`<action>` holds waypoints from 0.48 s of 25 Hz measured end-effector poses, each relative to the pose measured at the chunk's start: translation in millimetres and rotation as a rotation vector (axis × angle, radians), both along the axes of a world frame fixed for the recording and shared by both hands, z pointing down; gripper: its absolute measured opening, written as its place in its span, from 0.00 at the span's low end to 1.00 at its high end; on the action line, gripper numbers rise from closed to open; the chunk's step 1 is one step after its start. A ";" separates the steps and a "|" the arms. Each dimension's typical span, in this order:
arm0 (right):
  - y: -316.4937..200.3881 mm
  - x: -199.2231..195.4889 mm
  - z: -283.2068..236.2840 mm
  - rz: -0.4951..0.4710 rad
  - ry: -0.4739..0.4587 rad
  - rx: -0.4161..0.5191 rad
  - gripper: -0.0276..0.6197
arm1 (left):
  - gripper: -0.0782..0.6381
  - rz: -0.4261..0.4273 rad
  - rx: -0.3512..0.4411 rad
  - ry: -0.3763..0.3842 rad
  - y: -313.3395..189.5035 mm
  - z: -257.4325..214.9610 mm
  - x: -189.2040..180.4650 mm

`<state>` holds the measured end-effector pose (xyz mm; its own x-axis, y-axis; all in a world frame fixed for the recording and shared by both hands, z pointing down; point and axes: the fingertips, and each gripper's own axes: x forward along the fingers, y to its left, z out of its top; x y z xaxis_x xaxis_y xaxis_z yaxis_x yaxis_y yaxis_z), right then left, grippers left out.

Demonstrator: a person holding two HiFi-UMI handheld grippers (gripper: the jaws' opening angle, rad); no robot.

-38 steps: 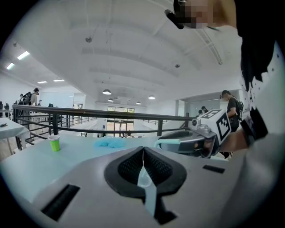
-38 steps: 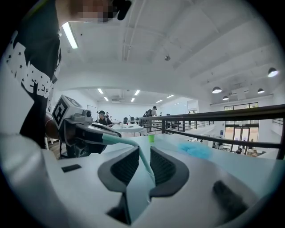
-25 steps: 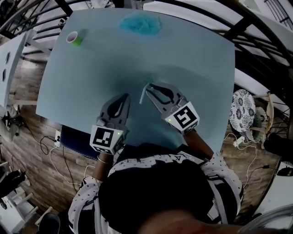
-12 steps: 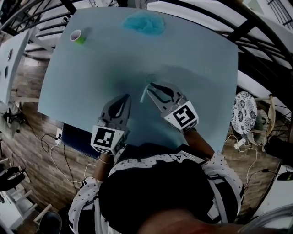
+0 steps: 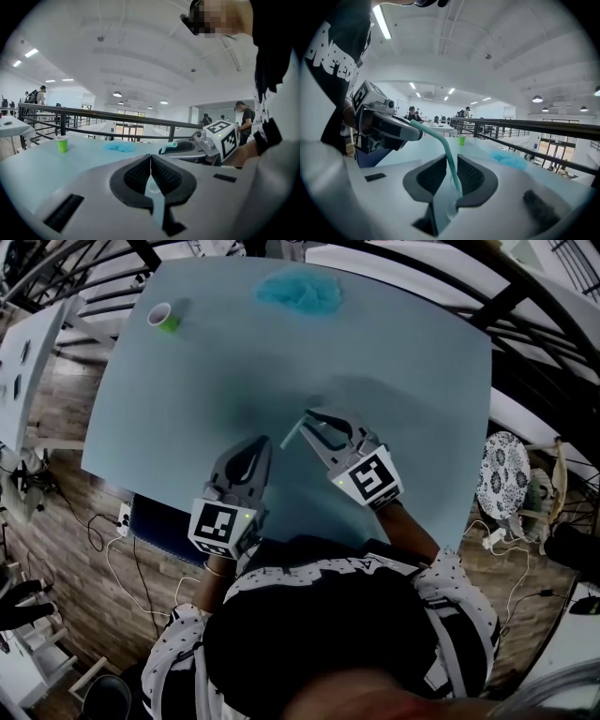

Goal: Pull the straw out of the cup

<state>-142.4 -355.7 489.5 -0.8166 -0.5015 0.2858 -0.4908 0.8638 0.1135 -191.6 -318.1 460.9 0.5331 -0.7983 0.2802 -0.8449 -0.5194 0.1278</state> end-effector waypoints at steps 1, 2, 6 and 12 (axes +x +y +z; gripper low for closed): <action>0.3 -0.5 -0.2 0.000 0.003 0.001 0.14 | 0.13 0.000 0.000 0.001 0.6 -0.5 -0.4; 0.8 -1.7 -1.0 0.000 0.005 0.000 0.14 | 0.13 -0.001 0.000 0.000 1.3 -1.5 -1.8; 2.2 -2.8 -3.3 0.006 0.011 0.000 0.14 | 0.13 -0.005 0.002 -0.001 3.3 -3.8 -4.7; 0.5 1.7 -5.6 0.031 0.013 0.010 0.12 | 0.13 0.001 0.009 0.000 4.5 -5.3 -2.3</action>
<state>-140.7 -355.2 483.9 -0.7969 -0.5294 0.2911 -0.5159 0.8470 0.1282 -193.9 -313.6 455.6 0.5338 -0.8004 0.2728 -0.8445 -0.5212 0.1232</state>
